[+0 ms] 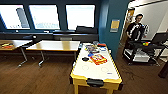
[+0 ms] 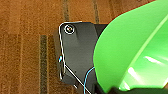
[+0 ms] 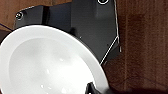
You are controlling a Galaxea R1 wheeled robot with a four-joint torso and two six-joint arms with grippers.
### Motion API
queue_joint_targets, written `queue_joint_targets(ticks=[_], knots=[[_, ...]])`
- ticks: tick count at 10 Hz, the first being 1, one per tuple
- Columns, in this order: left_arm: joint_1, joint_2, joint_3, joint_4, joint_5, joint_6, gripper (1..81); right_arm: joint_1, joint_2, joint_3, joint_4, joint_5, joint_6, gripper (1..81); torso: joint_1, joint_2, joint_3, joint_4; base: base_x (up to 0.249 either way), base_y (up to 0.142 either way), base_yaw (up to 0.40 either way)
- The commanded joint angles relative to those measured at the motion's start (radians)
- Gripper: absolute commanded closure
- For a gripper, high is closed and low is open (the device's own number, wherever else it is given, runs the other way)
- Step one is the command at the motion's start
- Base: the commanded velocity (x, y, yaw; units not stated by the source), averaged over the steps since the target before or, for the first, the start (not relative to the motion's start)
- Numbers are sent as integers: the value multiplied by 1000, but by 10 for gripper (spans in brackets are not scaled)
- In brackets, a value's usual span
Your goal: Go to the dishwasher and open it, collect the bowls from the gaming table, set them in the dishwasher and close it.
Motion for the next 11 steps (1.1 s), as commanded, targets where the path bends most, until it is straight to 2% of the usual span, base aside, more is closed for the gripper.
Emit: queue_joint_targets(ticks=[1, 4, 5, 7, 11], knots=[[-27, -7, -49, 21, 20, 3, 811, 28, -14, 7, -26, -54, -4, 811, 1, 0, 69, 0, -127, 0, 0], [-27, -7, -50, 22, 19, 3, 811, 30, -7, 4, -28, -54, -4, 811, 1, 0, 120, 0, -128, 0, 0], [-27, -7, -50, 22, 19, 3, 811, 30, -6, 4, -31, -54, -4, 811, 1, 0, 79, 0, -127, 0, 0], [-27, -7, -50, 22, 19, 3, 811, 28, -1, 2, -33, -54, -4, 811, 1, -1, 99, 0, -105, 0, 0], [-27, -7, -50, 22, 16, 3, 811, 28, 2, 1, -33, -54, -4, 811, 1, -2, 101, 0, -83, 0, 0]])
